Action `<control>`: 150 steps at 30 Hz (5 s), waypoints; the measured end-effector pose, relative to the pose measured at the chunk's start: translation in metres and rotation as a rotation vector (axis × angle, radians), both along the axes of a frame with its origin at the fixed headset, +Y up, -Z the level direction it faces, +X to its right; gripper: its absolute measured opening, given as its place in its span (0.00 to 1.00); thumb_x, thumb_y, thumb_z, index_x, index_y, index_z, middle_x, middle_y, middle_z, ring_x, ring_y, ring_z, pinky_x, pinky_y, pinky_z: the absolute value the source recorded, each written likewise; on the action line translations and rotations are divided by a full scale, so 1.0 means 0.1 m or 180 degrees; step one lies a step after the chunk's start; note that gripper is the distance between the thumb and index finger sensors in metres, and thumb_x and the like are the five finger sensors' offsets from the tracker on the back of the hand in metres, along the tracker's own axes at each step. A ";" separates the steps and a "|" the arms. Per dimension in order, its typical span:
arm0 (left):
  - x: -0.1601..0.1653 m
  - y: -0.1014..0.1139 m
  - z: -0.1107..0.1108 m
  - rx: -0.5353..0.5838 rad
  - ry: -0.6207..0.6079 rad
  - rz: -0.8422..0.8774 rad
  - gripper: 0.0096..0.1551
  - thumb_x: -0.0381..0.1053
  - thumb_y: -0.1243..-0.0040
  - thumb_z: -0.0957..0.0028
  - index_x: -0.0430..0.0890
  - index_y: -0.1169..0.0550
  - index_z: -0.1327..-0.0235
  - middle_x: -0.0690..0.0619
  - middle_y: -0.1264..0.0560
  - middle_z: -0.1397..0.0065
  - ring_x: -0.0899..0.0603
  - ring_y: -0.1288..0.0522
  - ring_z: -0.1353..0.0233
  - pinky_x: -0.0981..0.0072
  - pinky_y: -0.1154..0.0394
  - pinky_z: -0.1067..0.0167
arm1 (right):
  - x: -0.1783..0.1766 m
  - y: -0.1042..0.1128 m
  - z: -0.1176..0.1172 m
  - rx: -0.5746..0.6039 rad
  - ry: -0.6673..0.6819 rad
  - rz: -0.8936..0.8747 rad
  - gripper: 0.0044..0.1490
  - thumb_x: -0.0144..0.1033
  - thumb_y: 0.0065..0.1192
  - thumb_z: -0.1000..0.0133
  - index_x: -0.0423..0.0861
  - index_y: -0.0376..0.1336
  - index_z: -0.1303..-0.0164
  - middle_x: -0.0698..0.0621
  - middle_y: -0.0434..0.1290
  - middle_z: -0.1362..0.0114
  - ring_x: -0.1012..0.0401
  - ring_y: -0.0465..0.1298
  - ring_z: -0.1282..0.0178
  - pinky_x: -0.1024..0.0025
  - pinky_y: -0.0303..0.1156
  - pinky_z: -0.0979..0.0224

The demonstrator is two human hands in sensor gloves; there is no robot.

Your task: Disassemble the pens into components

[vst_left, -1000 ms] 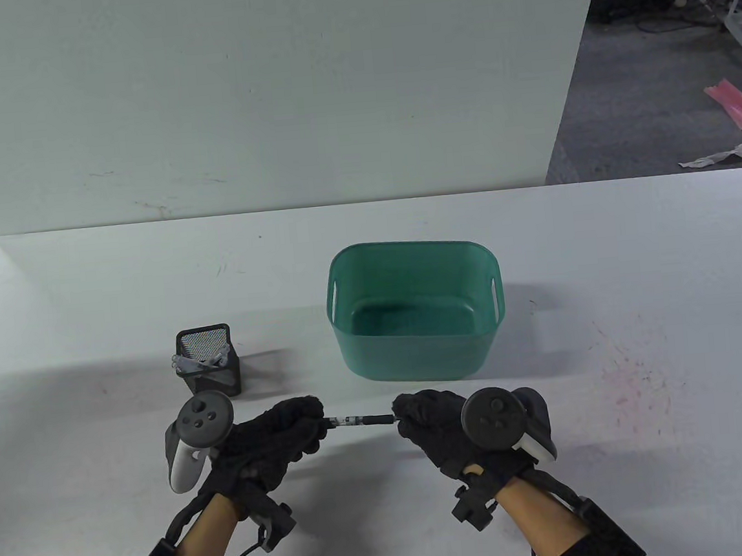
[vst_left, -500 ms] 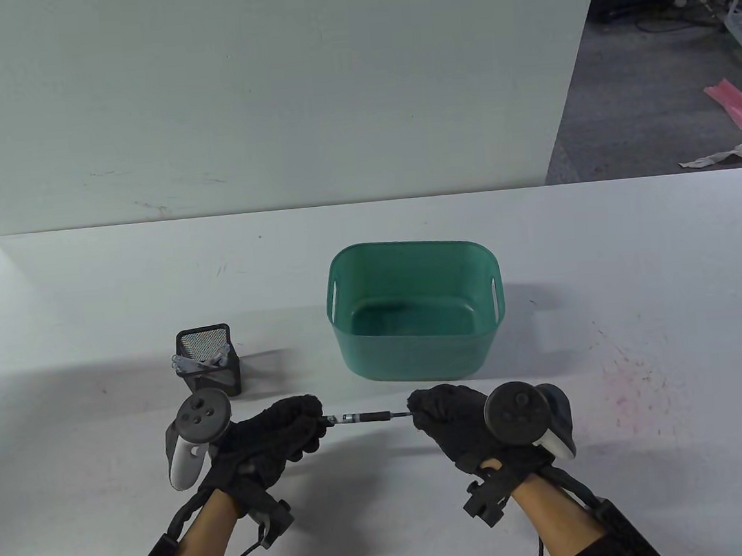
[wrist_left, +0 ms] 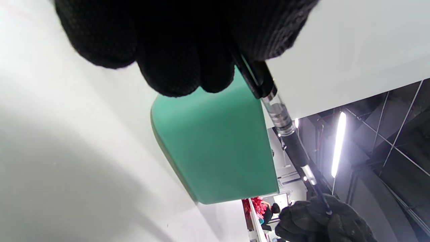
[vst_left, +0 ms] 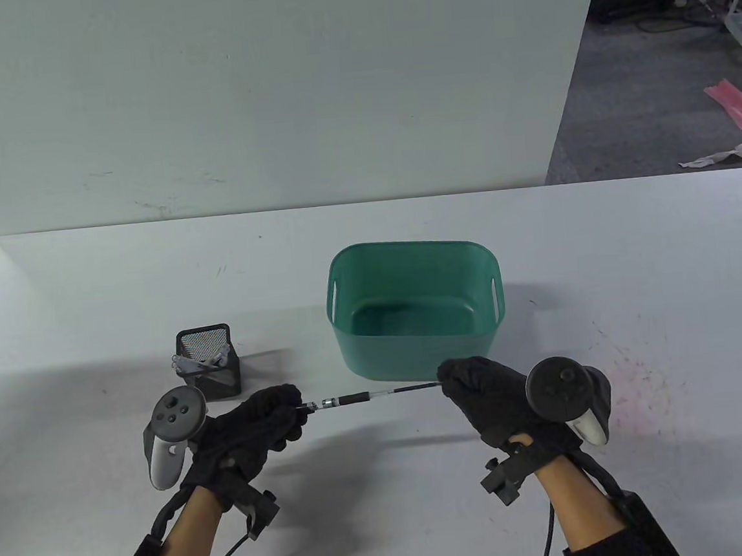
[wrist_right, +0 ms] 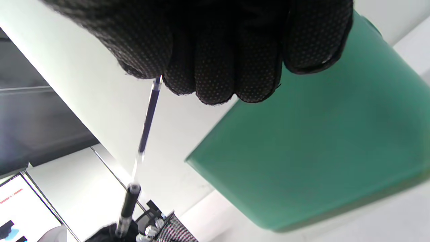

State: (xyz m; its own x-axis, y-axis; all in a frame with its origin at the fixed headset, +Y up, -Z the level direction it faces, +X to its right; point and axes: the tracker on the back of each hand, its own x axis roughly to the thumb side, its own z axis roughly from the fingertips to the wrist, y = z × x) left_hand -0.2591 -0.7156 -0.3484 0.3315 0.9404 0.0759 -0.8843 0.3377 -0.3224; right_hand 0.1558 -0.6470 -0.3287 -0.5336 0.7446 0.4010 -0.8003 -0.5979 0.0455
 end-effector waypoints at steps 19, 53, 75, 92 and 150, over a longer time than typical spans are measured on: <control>-0.02 0.06 0.03 0.0083 0.0143 -0.0058 0.23 0.54 0.37 0.42 0.55 0.25 0.34 0.48 0.18 0.35 0.43 0.14 0.43 0.42 0.19 0.43 | -0.16 0.43 -0.51 -0.0144 -0.1206 0.0120 0.23 0.44 0.61 0.35 0.46 0.67 0.33 0.42 0.74 0.33 0.44 0.74 0.33 0.43 0.71 0.30; -0.04 0.11 0.05 0.0195 0.0258 -0.0257 0.23 0.53 0.38 0.42 0.55 0.26 0.34 0.48 0.19 0.34 0.43 0.15 0.43 0.42 0.19 0.43 | -0.31 0.43 -0.42 0.0068 -0.0925 0.1378 0.33 0.52 0.59 0.34 0.47 0.61 0.23 0.39 0.64 0.19 0.40 0.61 0.18 0.33 0.53 0.20; -0.09 0.17 0.06 0.0246 0.0364 -0.0163 0.22 0.51 0.37 0.42 0.54 0.24 0.34 0.48 0.18 0.32 0.42 0.14 0.40 0.41 0.19 0.42 | -0.37 -0.07 0.27 0.0556 -0.0260 0.1858 0.34 0.54 0.57 0.34 0.47 0.60 0.22 0.39 0.63 0.18 0.39 0.60 0.18 0.32 0.52 0.21; 0.13 0.64 0.06 0.0469 0.0695 -0.0348 0.23 0.55 0.41 0.38 0.58 0.29 0.30 0.53 0.21 0.28 0.45 0.16 0.36 0.44 0.21 0.37 | -0.35 -0.28 0.23 0.0245 -0.0163 0.1822 0.36 0.56 0.55 0.34 0.48 0.58 0.20 0.39 0.59 0.15 0.39 0.58 0.16 0.32 0.51 0.21; -0.23 1.16 -0.55 0.0763 0.1198 -0.3810 0.33 0.66 0.38 0.45 0.60 0.29 0.27 0.52 0.23 0.22 0.41 0.19 0.28 0.38 0.23 0.34 | -0.36 -0.40 0.19 -0.0045 -0.0016 0.1866 0.36 0.57 0.53 0.33 0.48 0.58 0.20 0.39 0.59 0.15 0.39 0.57 0.16 0.31 0.50 0.21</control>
